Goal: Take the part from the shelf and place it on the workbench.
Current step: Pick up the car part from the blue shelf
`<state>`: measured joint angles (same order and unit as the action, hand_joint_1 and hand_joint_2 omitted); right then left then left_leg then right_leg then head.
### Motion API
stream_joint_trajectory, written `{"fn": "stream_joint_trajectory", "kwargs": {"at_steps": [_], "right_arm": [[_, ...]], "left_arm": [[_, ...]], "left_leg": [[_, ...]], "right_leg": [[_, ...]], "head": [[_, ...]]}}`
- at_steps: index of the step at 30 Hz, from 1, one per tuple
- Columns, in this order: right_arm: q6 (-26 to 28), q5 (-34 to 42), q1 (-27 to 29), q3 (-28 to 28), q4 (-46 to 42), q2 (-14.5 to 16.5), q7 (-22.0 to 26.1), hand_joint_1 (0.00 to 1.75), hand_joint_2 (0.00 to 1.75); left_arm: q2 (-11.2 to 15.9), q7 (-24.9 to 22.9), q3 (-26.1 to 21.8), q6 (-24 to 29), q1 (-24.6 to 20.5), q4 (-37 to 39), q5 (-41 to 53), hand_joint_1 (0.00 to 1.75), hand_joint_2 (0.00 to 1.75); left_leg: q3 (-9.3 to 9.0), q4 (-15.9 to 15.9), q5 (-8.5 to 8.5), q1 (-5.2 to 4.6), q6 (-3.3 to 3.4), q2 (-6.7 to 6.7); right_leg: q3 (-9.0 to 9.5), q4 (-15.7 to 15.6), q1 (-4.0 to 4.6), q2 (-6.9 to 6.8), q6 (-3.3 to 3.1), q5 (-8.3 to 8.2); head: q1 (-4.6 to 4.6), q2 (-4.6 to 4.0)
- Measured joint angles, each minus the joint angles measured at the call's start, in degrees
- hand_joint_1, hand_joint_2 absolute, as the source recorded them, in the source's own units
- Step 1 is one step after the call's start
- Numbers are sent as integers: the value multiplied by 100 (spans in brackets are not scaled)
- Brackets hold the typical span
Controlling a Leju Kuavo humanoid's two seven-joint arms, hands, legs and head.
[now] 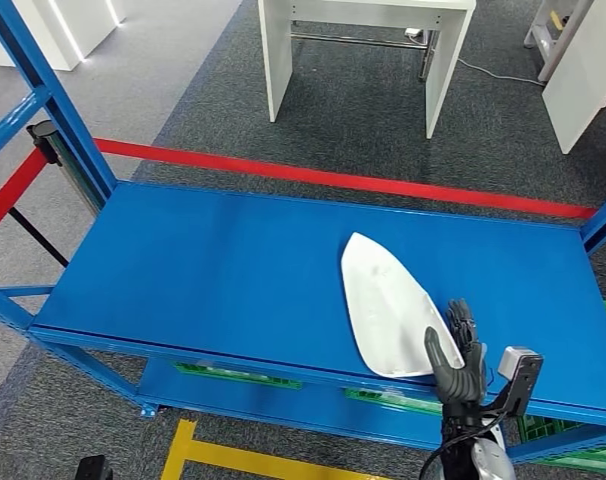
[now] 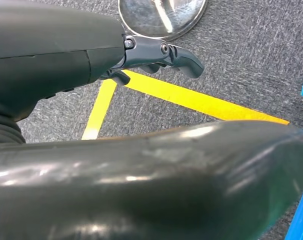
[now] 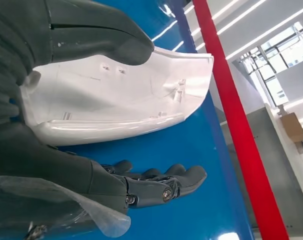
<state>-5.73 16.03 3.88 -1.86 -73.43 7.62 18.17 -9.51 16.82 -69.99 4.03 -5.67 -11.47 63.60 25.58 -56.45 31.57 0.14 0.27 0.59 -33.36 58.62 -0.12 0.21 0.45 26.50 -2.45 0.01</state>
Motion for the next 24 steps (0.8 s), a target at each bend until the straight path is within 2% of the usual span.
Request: {"fn": "stream_joint_trajectory", "kwargs": {"at_steps": [9, 14, 15, 17, 18, 21, 24], "right_arm": [[1, 349, 0, 14, -1, -43, -166, 0, 175], [-200, 813, -14, 7, 4, -75, -344, 0, 175], [-252, 894, -15, 5, 8, -84, -367, 6, 175], [-323, 995, -15, 4, 19, -102, -391, 24, 175], [-342, 1021, -15, 4, 23, -110, -397, 60, 175], [-378, 1054, -15, 5, 28, -135, -410, 140, 175], [-402, 1059, -15, 7, 28, -158, -425, 142, 175]], "left_arm": [[0, -15, 0, 13, 0, 0, 13, 0, 0], [0, -16, 4, 15, -2, 0, 43, 0, 0], [0, -16, 5, 15, -2, 0, 43, 0, 0], [0, -16, 7, 15, -2, 0, 43, 0, 0], [0, -16, 8, 15, -3, 0, 43, 0, 0], [0, -18, 10, 15, -3, 0, 44, 0, 0], [0, -19, 13, 15, -3, 0, 46, 0, 0]], "left_leg": [[-1, 0, 0, 0, 0, 0], [-4, 0, 1, 0, -1, 2], [-4, 0, 1, 0, -1, 2], [-5, 0, 1, 0, -1, 2], [-6, 0, 1, 0, -1, 2], [-8, 0, 1, 0, -1, 2], [-9, 0, 1, 0, -1, 2]], "right_leg": [[2, -1, 0, 0, 0, 0], [4, -4, 0, 5, 0, 0], [5, -4, 0, 5, 0, -1], [6, -4, 0, 5, 0, -1], [6, -5, 0, 5, 0, -1], [8, -5, 0, 5, 0, -1], [9, -5, 0, 5, 0, -1]], "head": [[0, -1], [0, 0], [0, -1], [0, 0], [0, 0], [0, -1], [0, 0]]}}
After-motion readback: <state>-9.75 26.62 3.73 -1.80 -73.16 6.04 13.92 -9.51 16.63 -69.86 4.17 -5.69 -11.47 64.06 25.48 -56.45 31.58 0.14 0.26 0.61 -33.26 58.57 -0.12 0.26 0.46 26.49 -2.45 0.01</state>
